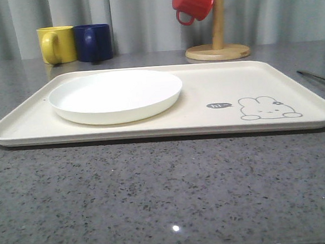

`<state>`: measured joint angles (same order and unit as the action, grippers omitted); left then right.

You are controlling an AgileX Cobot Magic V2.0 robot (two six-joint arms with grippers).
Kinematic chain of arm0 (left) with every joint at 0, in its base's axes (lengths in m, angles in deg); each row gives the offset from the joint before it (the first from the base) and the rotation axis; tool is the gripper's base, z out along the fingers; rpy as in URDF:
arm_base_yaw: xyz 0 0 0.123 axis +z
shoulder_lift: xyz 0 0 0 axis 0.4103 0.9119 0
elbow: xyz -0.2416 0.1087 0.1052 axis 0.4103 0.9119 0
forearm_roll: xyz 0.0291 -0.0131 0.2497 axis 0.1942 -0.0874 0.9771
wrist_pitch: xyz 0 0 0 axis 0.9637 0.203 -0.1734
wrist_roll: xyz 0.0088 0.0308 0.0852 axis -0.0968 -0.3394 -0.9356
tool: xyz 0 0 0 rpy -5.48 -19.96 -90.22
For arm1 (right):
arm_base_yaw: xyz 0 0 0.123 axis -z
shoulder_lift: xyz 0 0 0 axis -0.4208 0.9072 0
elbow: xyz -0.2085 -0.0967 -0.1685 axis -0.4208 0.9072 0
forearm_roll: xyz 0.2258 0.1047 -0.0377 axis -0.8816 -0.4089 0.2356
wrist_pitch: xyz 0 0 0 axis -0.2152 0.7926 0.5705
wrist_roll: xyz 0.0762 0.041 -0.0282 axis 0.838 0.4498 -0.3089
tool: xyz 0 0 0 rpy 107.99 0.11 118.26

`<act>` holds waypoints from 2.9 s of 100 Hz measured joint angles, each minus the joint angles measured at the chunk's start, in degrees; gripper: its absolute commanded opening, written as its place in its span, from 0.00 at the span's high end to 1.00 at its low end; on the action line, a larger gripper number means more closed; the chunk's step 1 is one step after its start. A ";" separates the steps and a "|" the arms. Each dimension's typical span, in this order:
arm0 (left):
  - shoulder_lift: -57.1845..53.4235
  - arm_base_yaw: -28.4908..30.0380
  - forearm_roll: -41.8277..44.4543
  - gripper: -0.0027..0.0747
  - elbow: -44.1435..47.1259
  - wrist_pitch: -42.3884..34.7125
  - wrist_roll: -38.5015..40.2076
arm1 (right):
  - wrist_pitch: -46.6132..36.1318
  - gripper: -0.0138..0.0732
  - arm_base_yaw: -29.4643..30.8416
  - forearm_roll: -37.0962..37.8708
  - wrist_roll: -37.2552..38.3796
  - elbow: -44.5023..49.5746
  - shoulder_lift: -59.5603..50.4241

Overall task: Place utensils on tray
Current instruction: 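Withdraw the left gripper from the plate, then grasp the silver fork with the right gripper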

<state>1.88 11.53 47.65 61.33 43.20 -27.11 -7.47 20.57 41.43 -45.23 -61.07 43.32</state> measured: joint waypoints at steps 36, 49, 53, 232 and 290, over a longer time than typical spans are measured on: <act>0.00 0.00 0.22 0.99 0.00 0.00 0.00 | -5.93 0.92 0.00 0.00 0.00 0.00 0.00; 0.00 0.00 0.22 0.99 0.00 0.00 0.00 | -0.80 0.92 0.00 0.00 0.00 -3.58 0.00; 0.00 0.00 0.26 0.99 0.00 0.00 0.00 | 2.05 0.92 0.00 0.00 0.00 -5.72 0.00; 0.00 0.00 0.26 0.99 0.00 0.00 0.00 | 47.34 0.34 0.00 -4.36 -4.77 -59.20 71.46; 0.00 0.00 0.26 0.99 0.00 0.00 0.00 | 46.12 0.34 0.00 -4.36 -5.17 -65.27 87.95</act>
<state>1.88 11.53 47.92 61.33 43.20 -27.11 38.65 20.57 37.08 -50.41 -126.34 131.28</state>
